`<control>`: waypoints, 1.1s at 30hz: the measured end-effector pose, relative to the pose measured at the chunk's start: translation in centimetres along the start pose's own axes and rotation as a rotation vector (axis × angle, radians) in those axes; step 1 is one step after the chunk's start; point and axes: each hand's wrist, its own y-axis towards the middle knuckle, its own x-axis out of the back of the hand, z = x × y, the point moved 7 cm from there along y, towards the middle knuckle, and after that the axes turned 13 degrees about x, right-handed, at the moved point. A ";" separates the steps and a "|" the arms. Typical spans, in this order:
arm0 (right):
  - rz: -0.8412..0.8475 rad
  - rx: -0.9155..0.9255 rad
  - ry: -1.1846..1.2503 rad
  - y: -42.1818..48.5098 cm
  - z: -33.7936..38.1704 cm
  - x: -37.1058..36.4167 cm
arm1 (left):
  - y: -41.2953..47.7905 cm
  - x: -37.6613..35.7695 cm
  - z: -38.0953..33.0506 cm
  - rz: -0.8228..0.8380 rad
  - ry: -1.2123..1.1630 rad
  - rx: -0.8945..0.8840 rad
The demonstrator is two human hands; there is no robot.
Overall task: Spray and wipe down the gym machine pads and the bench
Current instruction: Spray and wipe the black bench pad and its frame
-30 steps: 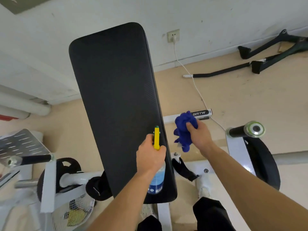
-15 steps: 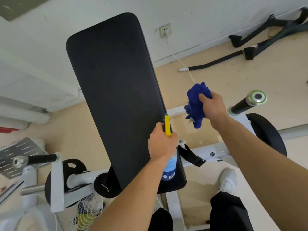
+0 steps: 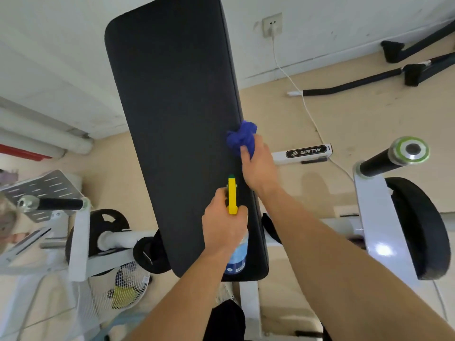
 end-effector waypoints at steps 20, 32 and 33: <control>0.045 -0.031 -0.058 -5.4 0.0 0.9 | -0.3 0.1 0.0 0.066 0.062 -0.102; 0.263 -0.747 0.020 -30.9 -15.2 -0.7 | -5.8 -4.2 9.1 0.232 0.205 -0.048; 0.180 -0.764 0.032 -30.8 -15.4 0.3 | -6.3 -4.7 9.7 0.251 0.219 -0.030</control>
